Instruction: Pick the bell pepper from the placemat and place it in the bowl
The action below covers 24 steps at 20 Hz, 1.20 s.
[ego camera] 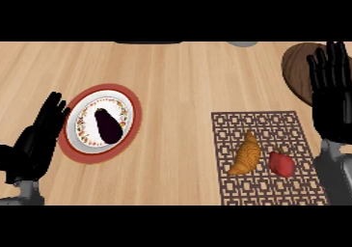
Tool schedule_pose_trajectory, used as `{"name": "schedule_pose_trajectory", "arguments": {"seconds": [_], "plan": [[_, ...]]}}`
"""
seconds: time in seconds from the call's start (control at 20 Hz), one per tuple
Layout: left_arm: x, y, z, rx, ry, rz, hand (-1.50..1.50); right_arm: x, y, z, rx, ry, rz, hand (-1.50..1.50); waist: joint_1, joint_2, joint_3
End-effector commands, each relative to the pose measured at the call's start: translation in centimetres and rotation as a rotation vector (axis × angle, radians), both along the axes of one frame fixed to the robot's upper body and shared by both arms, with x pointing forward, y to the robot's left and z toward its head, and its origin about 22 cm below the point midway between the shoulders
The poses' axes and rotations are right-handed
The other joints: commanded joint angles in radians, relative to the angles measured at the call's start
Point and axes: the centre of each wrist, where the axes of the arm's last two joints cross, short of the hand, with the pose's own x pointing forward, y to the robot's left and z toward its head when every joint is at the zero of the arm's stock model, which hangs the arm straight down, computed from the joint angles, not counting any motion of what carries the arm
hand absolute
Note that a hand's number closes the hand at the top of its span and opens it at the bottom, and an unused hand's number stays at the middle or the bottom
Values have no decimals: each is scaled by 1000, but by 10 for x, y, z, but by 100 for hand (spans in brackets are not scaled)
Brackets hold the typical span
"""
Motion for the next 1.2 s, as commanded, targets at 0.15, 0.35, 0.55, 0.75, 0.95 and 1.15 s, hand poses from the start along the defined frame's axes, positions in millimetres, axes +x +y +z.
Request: {"name": "schedule_pose_trajectory", "arguments": {"seconds": [0.15, 0.35, 0.55, 0.75, 0.95, 1.15], "plan": [[0, -28, -5, -78, 2, -156, 0, -52, -30, -49, -279, 129, -393, 150, -51, -16, 9], [-2, -36, -13, -122, 35, -157, 0, -103, -103, -98, -376, 405, -893, 150, -167, -3, 3], [3, -60, -3, -139, 30, -292, 0, -131, -10, -120, -410, 193, -913, -150, -42, -13, 12], [8, -70, -19, -144, 45, -310, 0, -174, 29, -142, -598, 248, -810, -150, -25, -2, 7], [8, -70, -13, -144, 32, -328, 0, -208, -19, -155, -780, 491, -941, -150, -8, 12, -1], [13, -82, -8, -133, 14, -362, 0, -215, -10, -154, -747, 662, -991, -150, 13, 19, -1]]}}
